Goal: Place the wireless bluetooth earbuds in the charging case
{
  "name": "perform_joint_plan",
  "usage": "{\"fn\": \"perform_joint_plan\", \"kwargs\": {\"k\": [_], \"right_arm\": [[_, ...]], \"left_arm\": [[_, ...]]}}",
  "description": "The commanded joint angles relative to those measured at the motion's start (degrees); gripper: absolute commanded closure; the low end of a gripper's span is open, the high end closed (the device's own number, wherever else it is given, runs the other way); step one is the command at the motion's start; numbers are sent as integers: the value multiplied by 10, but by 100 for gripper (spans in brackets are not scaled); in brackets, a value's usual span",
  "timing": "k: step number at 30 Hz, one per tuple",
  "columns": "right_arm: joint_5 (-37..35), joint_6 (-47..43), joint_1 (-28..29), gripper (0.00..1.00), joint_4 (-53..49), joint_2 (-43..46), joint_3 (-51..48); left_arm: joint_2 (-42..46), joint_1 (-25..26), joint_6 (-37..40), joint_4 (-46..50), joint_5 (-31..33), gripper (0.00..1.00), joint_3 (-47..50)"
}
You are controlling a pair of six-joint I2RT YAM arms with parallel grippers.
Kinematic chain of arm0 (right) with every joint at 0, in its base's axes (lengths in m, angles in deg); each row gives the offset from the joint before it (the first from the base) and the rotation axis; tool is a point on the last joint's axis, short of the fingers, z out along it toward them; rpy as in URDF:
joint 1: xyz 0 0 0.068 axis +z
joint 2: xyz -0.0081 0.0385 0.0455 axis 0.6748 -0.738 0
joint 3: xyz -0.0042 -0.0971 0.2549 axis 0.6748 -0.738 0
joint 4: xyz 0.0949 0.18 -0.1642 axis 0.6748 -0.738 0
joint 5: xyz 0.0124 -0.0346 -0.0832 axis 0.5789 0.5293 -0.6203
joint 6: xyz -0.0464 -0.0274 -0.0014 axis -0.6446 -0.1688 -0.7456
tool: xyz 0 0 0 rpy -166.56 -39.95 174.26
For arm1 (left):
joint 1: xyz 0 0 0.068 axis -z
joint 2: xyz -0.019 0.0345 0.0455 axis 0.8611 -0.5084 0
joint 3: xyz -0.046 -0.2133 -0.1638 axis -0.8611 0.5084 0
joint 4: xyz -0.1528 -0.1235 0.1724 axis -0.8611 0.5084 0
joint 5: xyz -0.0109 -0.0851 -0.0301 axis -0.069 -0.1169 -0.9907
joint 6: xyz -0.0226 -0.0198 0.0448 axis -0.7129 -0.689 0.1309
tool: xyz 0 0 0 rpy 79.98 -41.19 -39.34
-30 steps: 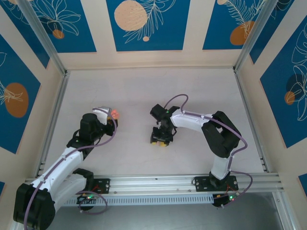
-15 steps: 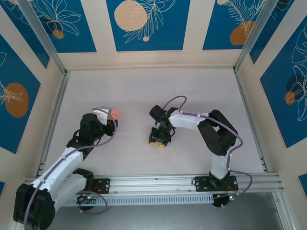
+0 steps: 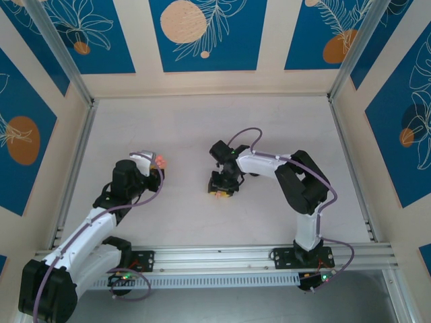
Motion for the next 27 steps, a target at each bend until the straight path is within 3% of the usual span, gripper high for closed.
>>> {"fn": "perform_joint_plan", "kwargs": {"k": [1,6,18,27], "right_arm": [[-7,-17,-2,59,-24,-10,18],[-27,-27,3,59,-44,-17,29],[-40,-37,5,72,-46,-22,33],[-51,-24,1,74,5,48,-6]], "left_arm": [[10,-6,9,2,7,77,-10],[7,-7,9,1,4,77,-11],[4,-7,12,-3,-4,77,-8],[-27,-2,22,-132,-104,78,38]]}}
